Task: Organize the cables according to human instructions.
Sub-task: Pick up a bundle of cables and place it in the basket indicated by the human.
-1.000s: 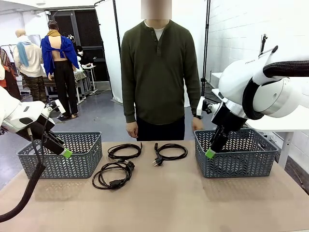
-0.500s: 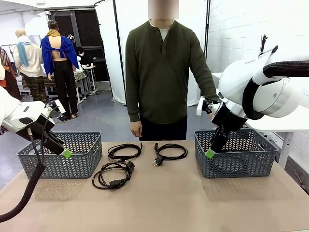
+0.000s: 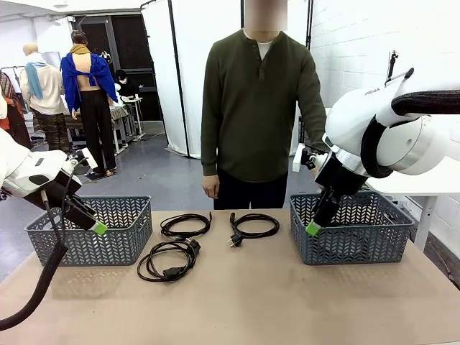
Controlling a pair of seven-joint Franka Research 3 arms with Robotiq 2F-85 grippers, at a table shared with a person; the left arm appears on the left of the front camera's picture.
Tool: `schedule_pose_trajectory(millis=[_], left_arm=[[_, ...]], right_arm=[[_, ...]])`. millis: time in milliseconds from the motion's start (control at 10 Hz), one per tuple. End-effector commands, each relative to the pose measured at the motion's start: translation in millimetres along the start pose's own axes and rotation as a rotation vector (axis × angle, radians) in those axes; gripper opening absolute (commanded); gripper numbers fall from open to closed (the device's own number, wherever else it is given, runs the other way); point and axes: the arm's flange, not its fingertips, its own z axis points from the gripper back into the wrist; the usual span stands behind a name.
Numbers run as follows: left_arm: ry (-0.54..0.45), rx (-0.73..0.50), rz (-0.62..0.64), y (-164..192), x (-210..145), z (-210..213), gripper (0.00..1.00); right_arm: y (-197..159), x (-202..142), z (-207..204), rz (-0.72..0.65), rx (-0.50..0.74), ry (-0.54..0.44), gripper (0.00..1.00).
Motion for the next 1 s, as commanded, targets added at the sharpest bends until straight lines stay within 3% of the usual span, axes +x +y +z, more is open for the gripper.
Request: schedule_pose_trajectory(millis=[0, 900], left_arm=[[-0.016, -0.013, 0.006, 2.2, -1.2, -0.1, 1.00], [-0.016, -0.013, 0.006, 2.2, -1.2, -0.1, 1.00]], right_arm=[[-0.4, 0.7, 0.8, -0.002, -0.004, 0.002, 1.00], [0.0, 0.0, 0.0, 0.000, 0.000, 0.000, 1.00]])
